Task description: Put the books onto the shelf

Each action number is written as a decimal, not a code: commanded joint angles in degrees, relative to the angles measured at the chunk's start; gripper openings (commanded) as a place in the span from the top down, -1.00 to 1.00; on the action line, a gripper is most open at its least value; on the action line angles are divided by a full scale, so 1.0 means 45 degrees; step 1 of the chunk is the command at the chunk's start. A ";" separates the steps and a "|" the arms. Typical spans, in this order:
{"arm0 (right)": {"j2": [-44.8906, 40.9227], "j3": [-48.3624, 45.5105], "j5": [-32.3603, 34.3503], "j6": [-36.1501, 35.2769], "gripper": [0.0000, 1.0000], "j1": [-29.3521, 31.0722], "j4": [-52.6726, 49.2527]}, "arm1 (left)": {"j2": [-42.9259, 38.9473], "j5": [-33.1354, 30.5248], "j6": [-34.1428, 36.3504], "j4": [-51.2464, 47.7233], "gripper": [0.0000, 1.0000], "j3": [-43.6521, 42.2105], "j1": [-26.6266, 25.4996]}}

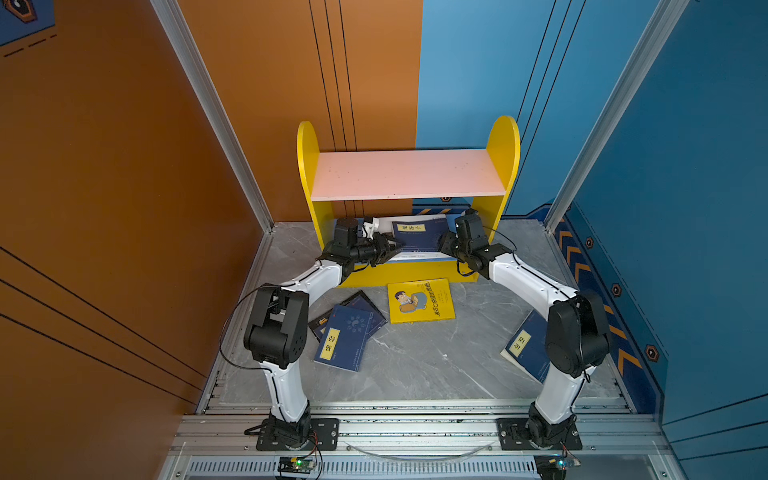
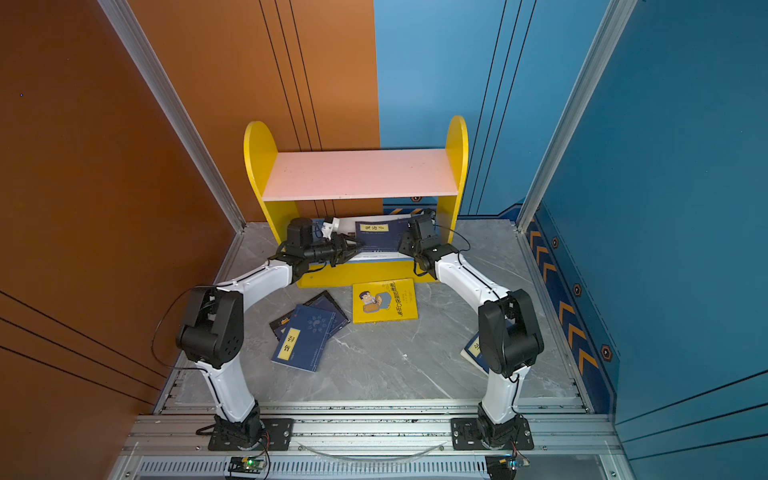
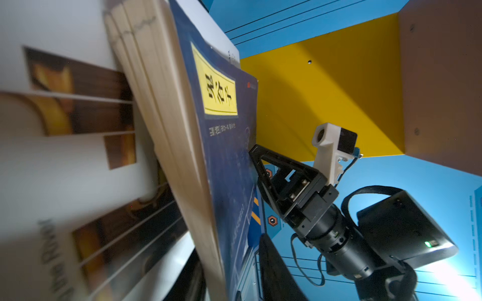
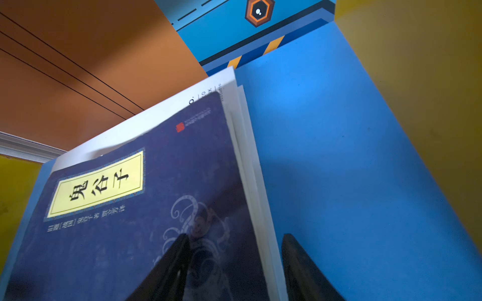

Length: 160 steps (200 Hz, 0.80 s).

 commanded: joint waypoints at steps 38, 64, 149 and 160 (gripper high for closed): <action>0.0394 -0.0188 0.0516 -0.0283 -0.14 -0.0014 -0.0348 | -0.0618 -0.1072 0.0781 -0.1422 -0.02 0.0473 0.0094; 0.0312 -0.0196 0.0457 -0.0273 -0.15 -0.0023 -0.0317 | -0.0791 -0.1558 0.0904 -0.1767 -0.13 0.0422 0.0142; 0.0287 -0.0062 0.0015 -0.0209 -0.15 -0.0024 -0.0094 | -0.0807 -0.2162 0.1274 -0.2200 -0.18 0.0740 -0.0087; 0.0275 -0.0067 -0.0083 -0.0195 -0.15 -0.0023 -0.0047 | -0.0721 -0.2192 0.1276 -0.2267 -0.18 0.0876 -0.0120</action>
